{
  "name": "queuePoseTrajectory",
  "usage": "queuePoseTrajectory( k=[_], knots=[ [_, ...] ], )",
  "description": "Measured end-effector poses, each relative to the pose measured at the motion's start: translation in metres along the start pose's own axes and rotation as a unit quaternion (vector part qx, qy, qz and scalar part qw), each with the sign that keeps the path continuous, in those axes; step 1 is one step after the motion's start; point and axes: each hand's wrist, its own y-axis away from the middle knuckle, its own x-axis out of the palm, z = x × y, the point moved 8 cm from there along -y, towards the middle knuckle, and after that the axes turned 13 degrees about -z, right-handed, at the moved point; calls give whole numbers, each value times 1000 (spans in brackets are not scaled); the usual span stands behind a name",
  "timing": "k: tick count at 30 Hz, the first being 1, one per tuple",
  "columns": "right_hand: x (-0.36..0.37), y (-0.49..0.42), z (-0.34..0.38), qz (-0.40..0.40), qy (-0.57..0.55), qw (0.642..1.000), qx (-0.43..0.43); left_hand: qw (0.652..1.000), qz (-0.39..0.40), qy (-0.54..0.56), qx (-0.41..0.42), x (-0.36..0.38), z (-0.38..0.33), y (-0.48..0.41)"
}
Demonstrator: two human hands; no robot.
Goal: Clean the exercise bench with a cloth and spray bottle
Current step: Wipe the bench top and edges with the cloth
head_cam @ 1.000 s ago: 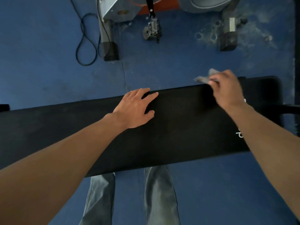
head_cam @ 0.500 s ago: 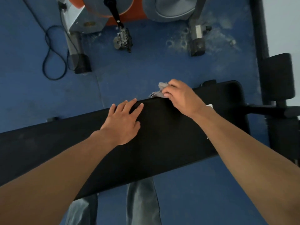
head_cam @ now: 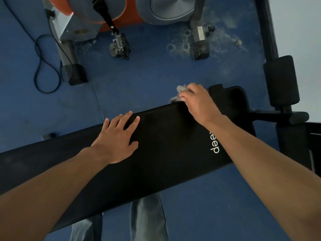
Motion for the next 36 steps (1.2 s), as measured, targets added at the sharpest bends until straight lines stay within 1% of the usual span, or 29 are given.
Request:
queuePoseTrajectory(
  k=[1, 2, 3, 5, 7, 9, 10, 12, 14, 15, 17, 19, 21, 23, 25, 26, 29, 30, 31, 33, 34, 36],
  knots=[
    [-1, 0, -10, -1, 4, 1000, 11, 1000, 7, -7, 1, 2, 0, 0],
    [-5, 1, -32, -10, 27, 998, 50, 1000, 13, -13, 3, 4, 1, -1],
    [-12, 5, -63, -26, 56, 992, 113, 1000, 23, -15, 5, 5, 2, -2],
    [-32, 24, -130, -69, 110, 962, 242, 999, 47, -7, 4, 7, 5, -5],
    [-45, 48, -168, -79, 123, 931, 334, 998, 66, -4, 5, 8, 8, -6],
    [-45, 71, -172, -78, 105, 916, 378, 997, 78, -5, 5, 9, 7, -6],
    [-46, 83, -163, -88, 84, 909, 398, 997, 80, -5, 3, 9, 6, -6],
    [-44, 120, -136, -140, 22, 887, 440, 997, 81, -4, -2, 8, 6, -6],
    [-42, 168, -102, -197, -27, 848, 492, 997, 83, -1, -3, 6, 7, -6],
    [-39, 189, -80, -201, -14, 847, 492, 997, 83, -1, -1, 6, 8, -6],
    [-25, 226, -34, -179, -26, 868, 463, 997, 78, -4, 3, 6, 8, -6],
    [-15, 255, -1, -166, -42, 879, 445, 997, 70, -14, 7, 7, 8, -5],
    [-14, 265, -3, -171, -14, 883, 437, 998, 66, -25, 9, 9, 7, -4],
    [-17, 262, -30, -187, 2, 873, 450, 997, 62, -33, 11, 9, 7, -4],
    [-23, 258, -71, -218, 10, 846, 487, 998, 62, -28, 8, 6, 7, -5],
    [-26, 259, -93, -234, 17, 822, 519, 998, 65, -20, 5, 6, 7, -5],
    [-29, 270, -135, -255, 2, 724, 641, 998, 67, -10, -4, 7, 7, -6],
    [-27, 273, -134, -261, -14, 697, 667, 998, 63, -12, -4, 7, 7, -6],
    [-26, 273, -126, -268, -21, 684, 678, 998, 59, -15, -3, 7, 8, -6],
    [-23, 275, -95, -277, -26, 679, 679, 998, 52, -18, 0, 5, 8, -6],
    [-16, 280, -75, -277, -44, 668, 689, 999, 50, -14, 0, 3, 7, -5],
    [0, 294, -26, -281, -95, 630, 718, 999, 46, -6, -1, 0, 7, -4]
  ],
)
